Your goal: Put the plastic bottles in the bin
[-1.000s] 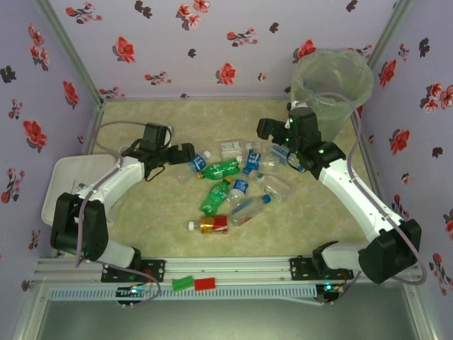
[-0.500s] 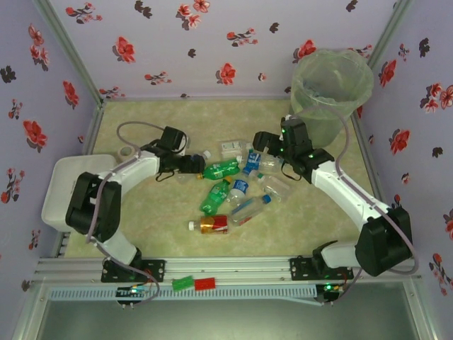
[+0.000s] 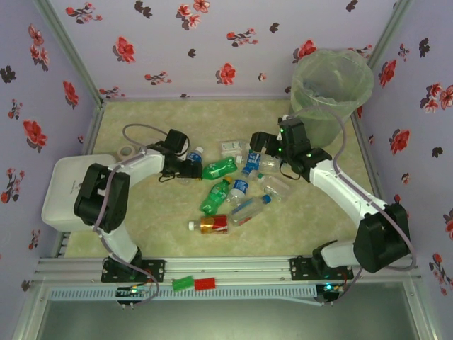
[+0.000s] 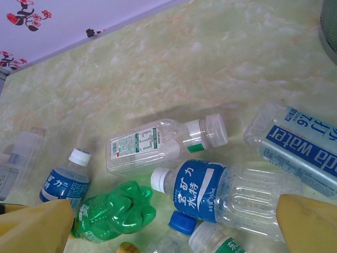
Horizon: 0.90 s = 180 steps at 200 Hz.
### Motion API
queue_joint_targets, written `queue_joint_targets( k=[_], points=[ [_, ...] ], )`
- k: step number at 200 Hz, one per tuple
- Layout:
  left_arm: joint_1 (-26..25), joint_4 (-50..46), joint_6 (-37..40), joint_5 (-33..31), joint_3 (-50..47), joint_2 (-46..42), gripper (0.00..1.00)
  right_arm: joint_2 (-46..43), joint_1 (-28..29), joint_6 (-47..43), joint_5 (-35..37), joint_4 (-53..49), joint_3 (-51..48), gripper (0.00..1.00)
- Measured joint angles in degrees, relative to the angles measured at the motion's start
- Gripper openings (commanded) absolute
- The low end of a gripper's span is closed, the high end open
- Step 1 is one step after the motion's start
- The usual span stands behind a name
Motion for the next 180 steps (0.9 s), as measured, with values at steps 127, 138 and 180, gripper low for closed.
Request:
queue_joint_targets(
  k=[127,138,180],
  points=[
    [0.0,0.7,0.4,-1.8,-0.6,-0.5,0.47,1.1,0.0,0.5,-3.3,0.4,0.0,1.0],
    [0.0,0.7,0.4,-1.9,-1.4,-1.7,0.46,1.1,0.0,0.7,-3.8,0.6,0.0,1.0],
    [-0.1,3.2,0.1,-1.9,-3.9,-10.0,0.46,1.1,0.0,2.7,-6.9,4.6,0.0,1.0]
  ],
)
